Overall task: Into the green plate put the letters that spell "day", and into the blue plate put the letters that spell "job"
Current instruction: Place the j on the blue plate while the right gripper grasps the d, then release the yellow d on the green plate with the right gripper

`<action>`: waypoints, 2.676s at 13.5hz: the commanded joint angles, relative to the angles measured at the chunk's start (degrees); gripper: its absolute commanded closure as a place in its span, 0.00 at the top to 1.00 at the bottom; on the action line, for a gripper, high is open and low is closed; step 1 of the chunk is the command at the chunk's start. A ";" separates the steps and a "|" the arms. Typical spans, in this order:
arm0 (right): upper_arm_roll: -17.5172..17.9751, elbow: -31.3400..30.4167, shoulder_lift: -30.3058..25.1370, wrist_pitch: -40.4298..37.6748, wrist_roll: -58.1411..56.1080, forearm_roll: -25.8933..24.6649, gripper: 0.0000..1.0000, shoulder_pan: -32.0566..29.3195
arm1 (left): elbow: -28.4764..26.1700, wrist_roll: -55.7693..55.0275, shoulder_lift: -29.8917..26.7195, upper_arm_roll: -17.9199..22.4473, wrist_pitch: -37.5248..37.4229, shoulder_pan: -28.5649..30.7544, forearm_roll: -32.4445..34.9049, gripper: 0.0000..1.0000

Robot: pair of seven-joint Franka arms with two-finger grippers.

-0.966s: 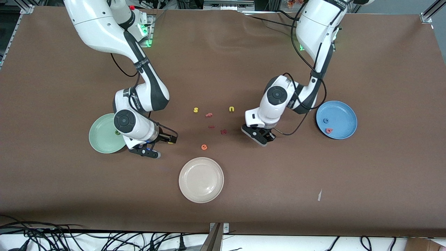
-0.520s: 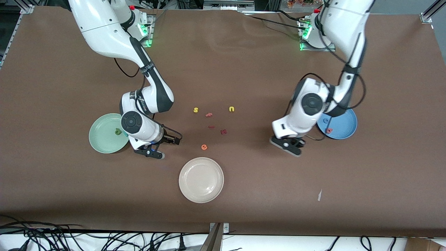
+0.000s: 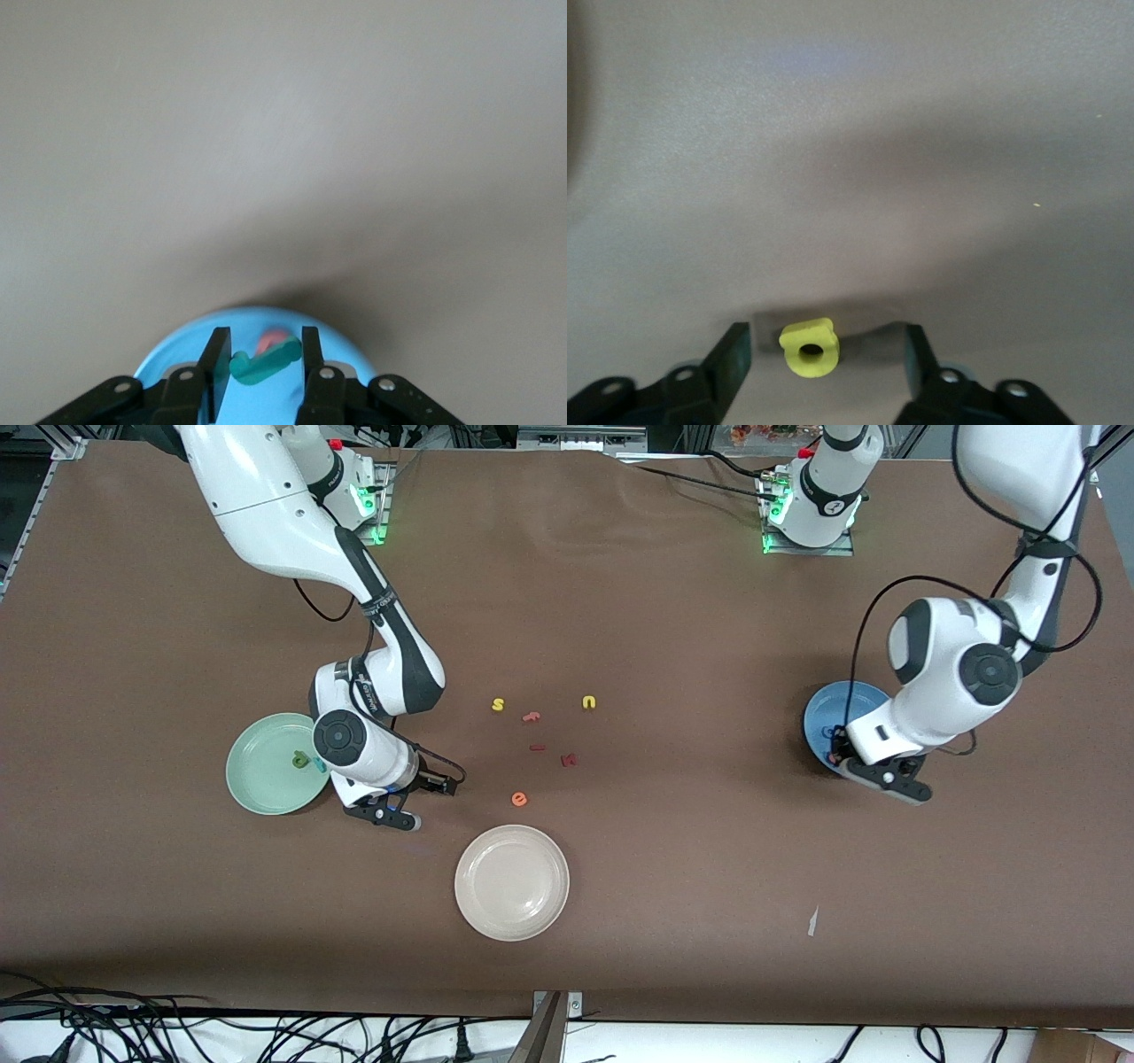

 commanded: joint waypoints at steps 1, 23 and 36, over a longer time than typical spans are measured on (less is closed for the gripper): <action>0.05 1.74 1.68 0.23 0.52 0.79 0.61 0.20 | -7.18 1.98 -4.81 -0.97 0.01 4.65 1.93 0.14; -7.41 -5.97 -12.18 -13.93 -16.24 -7.46 0.17 -0.68 | 14.30 3.57 -23.80 -1.94 -30.00 7.83 1.93 1.00; -16.21 -16.04 -18.09 -6.41 -37.81 -6.33 1.00 -1.82 | 28.93 -22.00 -21.17 -2.03 -50.26 2.30 1.05 1.00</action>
